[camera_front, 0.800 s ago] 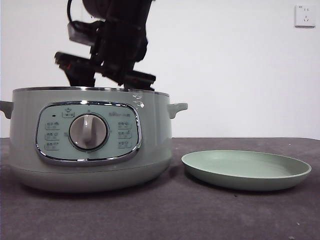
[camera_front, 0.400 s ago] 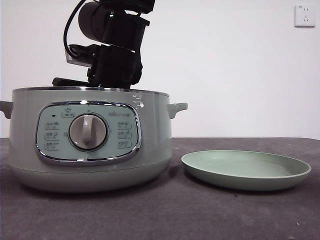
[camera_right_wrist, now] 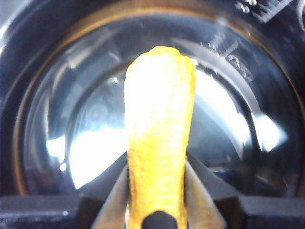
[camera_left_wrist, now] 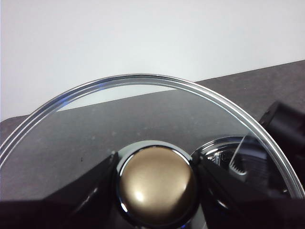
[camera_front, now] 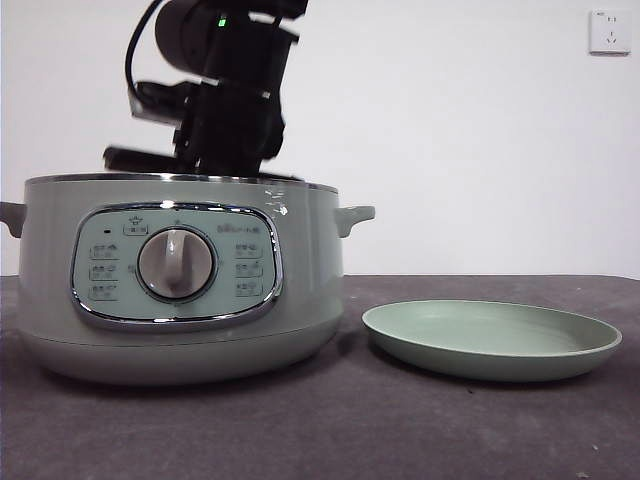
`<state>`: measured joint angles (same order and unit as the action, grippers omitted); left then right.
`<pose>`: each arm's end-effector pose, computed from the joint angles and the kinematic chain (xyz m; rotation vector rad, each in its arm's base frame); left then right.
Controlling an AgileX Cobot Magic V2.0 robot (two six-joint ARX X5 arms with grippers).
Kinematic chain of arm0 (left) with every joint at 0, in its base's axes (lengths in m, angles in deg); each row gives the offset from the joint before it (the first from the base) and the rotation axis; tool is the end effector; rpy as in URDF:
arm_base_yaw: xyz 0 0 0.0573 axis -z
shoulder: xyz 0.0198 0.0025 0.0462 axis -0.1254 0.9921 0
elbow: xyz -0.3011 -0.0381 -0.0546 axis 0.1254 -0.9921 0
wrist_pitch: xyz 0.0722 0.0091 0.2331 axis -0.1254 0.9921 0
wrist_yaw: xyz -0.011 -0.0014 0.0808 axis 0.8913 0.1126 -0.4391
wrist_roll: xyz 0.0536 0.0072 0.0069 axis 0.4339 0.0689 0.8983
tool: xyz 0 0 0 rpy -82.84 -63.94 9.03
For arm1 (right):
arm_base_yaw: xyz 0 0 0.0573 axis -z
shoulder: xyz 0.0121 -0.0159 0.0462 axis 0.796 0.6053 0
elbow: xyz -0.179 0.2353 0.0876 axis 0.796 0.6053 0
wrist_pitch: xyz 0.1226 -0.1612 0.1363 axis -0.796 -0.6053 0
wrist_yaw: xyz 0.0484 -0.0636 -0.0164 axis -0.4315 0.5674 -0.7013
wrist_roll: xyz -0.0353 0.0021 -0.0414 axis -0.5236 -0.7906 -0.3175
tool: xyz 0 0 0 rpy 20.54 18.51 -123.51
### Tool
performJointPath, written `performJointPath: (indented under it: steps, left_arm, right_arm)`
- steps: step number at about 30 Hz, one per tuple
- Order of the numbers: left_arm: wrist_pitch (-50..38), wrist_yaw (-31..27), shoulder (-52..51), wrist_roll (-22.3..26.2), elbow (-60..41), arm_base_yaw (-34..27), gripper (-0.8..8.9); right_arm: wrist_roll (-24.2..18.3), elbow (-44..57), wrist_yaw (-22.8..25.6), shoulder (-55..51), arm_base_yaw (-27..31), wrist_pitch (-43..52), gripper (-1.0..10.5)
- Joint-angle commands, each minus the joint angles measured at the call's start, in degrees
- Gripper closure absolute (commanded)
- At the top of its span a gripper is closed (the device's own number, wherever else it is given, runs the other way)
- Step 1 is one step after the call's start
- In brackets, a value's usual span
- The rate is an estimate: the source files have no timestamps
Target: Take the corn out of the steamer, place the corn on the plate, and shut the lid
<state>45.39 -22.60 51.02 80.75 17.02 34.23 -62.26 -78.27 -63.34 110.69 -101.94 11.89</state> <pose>0.0668 -0.0208 0.4322 0.1070 0.2441 -0.0620 0.3204 0.3709 0.2664 -0.4862 1.0793 0.7503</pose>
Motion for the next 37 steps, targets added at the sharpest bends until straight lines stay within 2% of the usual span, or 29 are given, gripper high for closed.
performJointPath:
  steps: [1, 8, 16, 24, 30, 37]
  left_arm:
    - [-2.49, -0.13, -0.52, 0.48, 0.72, -0.09, 8.22]
    - [-2.54, 0.13, 1.38, 0.5, 0.72, -0.09, 8.22]
    - [-4.46, 5.81, 5.33, 0.48, 0.72, -0.09, 8.22]
    - [-7.32, 8.76, 7.37, 0.24, 0.72, -0.09, 8.22]
    - [-8.59, 9.99, 7.43, 0.15, 0.72, -0.07, 8.22]
    - [-8.96, 10.38, 7.43, -0.85, 0.72, -0.07, 8.22]
  right_arm:
    - [-0.63, -0.22, 0.17, -4.07, 0.02, -1.01, 9.6]
    - [-1.53, -0.22, 0.5, -12.26, 2.82, -8.5, 9.6]
    - [2.12, -0.17, 7.98, -18.25, 8.17, -16.98, 9.6]
    - [3.08, 0.76, 14.16, -22.95, 9.99, -21.09, 9.6]
    - [3.85, 9.35, 13.94, -26.73, 12.83, -17.94, 9.6]
    - [3.93, 26.75, 12.11, -33.11, 16.33, -5.05, 9.6]
